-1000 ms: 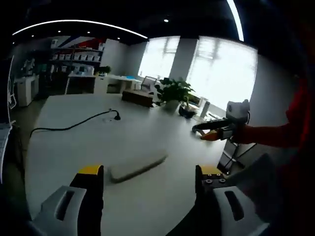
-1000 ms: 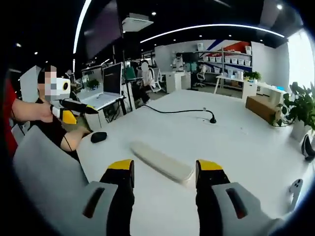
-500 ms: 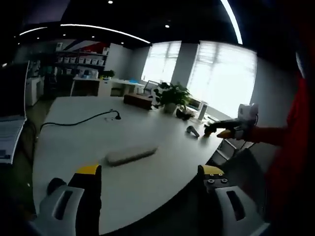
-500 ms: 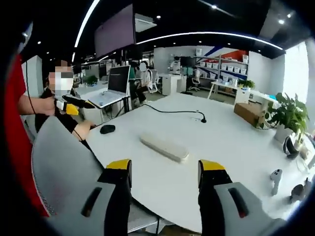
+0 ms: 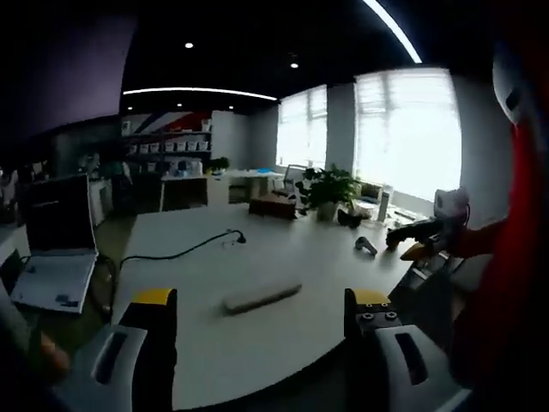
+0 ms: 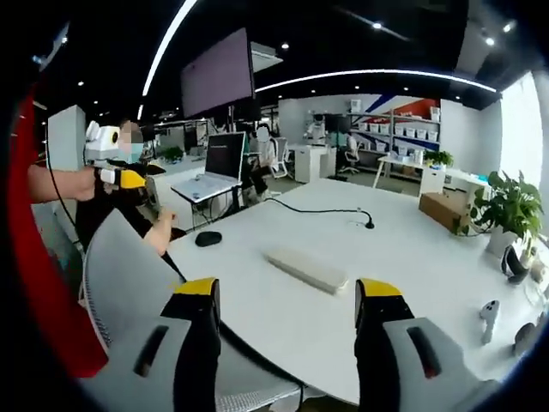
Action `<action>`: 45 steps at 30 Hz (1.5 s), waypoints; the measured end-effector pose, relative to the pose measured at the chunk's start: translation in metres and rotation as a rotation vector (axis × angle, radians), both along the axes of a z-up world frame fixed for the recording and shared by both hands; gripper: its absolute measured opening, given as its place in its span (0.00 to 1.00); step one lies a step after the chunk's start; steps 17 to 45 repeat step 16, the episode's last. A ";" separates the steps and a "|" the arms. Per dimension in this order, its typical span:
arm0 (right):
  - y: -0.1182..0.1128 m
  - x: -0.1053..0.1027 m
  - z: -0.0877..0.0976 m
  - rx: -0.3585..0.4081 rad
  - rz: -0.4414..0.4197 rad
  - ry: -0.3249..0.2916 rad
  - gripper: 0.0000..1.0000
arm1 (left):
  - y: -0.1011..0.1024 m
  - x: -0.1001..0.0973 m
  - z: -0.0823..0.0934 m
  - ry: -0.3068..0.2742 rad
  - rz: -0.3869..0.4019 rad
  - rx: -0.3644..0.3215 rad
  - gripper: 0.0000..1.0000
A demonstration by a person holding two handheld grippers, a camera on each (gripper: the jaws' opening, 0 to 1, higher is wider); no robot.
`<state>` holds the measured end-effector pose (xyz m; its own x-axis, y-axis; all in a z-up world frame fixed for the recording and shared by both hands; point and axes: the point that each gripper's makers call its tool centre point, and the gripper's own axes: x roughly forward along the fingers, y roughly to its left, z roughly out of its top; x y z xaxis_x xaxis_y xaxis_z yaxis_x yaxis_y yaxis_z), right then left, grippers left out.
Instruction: Arrange the utensils inside the cutlery case until each visible utensil rests in its matching compartment.
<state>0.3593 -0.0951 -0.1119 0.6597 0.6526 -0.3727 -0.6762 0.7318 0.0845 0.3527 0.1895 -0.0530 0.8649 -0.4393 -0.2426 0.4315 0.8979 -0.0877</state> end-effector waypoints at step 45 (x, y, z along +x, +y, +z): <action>0.019 0.012 -0.005 -0.091 0.087 -0.082 0.34 | 0.026 -0.024 0.001 0.008 0.103 -0.051 0.82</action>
